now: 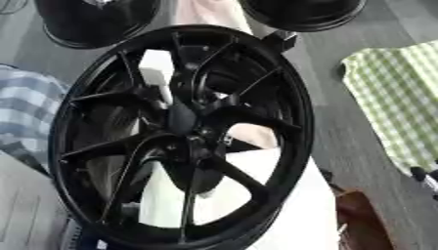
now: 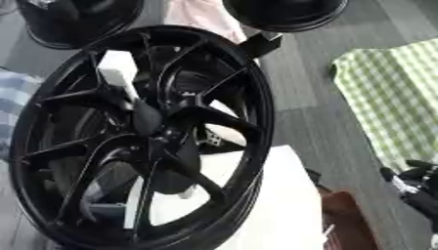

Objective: Pull the pin out of the wheel hub.

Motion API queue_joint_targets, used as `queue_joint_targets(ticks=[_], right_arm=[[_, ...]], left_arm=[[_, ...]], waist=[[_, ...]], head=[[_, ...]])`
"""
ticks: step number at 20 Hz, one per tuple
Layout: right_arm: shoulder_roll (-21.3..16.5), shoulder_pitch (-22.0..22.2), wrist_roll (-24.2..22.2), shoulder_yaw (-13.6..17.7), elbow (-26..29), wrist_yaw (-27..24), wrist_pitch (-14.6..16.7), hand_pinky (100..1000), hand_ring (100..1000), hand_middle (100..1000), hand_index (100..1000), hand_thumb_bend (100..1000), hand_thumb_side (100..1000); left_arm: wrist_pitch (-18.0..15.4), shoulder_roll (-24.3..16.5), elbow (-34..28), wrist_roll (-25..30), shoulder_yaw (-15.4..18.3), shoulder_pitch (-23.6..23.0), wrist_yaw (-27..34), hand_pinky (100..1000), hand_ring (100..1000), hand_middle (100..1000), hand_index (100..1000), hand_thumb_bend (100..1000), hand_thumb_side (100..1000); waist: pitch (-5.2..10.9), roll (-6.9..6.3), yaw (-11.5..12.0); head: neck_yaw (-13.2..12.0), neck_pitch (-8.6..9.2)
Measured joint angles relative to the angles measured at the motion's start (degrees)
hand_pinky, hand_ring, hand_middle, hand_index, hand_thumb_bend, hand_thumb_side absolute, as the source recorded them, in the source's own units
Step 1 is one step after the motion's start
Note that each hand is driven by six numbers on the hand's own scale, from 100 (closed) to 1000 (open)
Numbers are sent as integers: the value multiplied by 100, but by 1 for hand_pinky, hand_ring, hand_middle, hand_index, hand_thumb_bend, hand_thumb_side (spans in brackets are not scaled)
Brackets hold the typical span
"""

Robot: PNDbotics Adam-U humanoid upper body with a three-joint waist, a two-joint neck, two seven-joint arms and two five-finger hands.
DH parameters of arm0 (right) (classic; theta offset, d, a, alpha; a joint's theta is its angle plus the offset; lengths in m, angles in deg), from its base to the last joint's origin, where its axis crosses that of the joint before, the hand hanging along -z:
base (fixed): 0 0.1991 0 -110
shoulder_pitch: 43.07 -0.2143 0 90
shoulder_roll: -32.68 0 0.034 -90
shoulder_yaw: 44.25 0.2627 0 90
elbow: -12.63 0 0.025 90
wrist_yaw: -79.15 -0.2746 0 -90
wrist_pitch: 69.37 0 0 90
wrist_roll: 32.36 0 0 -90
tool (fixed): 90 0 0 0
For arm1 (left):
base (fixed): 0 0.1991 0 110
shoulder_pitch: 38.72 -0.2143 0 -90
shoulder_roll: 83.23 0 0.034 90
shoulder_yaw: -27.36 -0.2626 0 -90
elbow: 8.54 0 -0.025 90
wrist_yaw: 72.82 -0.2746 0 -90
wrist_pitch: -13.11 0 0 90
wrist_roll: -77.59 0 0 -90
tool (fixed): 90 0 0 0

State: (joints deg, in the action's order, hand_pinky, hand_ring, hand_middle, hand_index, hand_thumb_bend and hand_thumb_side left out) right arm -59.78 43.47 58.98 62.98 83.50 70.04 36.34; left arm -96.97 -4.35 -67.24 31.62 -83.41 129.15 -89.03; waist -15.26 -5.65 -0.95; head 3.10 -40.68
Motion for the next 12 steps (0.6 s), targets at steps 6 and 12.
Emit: queue_joint_targets(ticks=[6, 12], right_arm=[[0, -8, -28, -22, -1, 0, -10, 472, 609, 486, 664, 644, 220], [-1, -33, -33, -35, -1, 0, -13, 472, 609, 486, 664, 644, 220]], left_arm=[[-94, 276, 439, -94, -207, 32, -139, 863, 810, 758, 881, 780, 534], [-148, 338, 670, -148, -418, -89, 182, 861, 804, 743, 860, 746, 590]], waist=[[1, 1, -41], [1, -1, -52]], head=[[-24, 0], [-5, 0]])
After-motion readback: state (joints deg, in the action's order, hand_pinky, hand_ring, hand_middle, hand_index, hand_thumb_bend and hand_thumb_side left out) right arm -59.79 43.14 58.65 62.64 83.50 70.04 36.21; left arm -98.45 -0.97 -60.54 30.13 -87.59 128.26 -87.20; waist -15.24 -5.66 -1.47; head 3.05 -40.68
